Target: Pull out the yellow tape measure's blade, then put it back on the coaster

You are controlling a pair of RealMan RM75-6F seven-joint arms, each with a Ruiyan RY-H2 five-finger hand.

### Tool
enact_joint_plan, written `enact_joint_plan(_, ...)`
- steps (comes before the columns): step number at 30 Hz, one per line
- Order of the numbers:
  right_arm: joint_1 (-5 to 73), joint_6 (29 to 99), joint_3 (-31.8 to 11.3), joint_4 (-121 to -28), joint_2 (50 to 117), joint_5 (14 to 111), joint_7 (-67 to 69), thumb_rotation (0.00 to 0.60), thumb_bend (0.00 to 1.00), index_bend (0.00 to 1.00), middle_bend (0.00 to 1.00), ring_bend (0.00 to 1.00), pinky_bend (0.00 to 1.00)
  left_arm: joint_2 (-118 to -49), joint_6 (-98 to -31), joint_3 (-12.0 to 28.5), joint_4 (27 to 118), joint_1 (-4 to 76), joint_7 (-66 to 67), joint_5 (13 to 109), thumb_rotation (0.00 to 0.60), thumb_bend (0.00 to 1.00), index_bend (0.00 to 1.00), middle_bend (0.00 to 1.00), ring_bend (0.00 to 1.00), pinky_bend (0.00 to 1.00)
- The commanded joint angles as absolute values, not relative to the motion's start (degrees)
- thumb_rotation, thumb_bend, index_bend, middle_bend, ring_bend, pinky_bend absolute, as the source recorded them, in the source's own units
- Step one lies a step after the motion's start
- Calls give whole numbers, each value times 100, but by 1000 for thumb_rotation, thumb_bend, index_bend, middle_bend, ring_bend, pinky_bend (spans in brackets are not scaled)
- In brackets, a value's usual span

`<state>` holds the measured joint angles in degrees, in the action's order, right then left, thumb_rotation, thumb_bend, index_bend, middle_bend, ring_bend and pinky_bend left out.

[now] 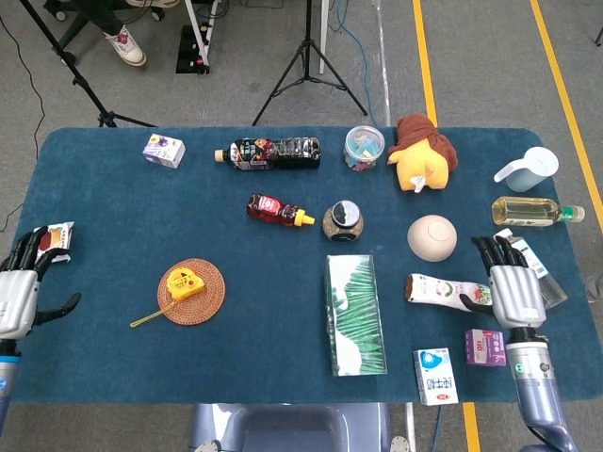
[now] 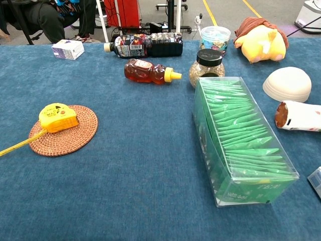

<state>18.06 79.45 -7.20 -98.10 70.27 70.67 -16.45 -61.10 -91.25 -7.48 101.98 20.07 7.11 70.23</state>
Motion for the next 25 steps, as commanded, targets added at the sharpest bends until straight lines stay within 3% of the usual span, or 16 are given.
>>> enact_joint_plan(1, 1697, 8049, -651, -9881, 7008, 7143, -1683, 551, 199, 132, 166, 109, 174, -6050, -9218, -830, 10180, 1773, 662, 7207, 569, 204, 245, 57, 6, 237)
enact_joint_plan(10, 1274, 8510, -444, -10141, 6813, 7425, -1846, 552, 200, 139, 168, 109, 174, -5975, -9392, -876, 10149, 1226, 571, 7646, 564, 204, 257, 64, 13, 237)
enact_joint_plan(25, 1082, 8538, -500, -10180, 6729, 7505, -1696, 551, 201, 140, 168, 109, 176, -5821, -9177, -652, 10326, 950, 664, 7964, 564, 204, 269, 69, 14, 237)
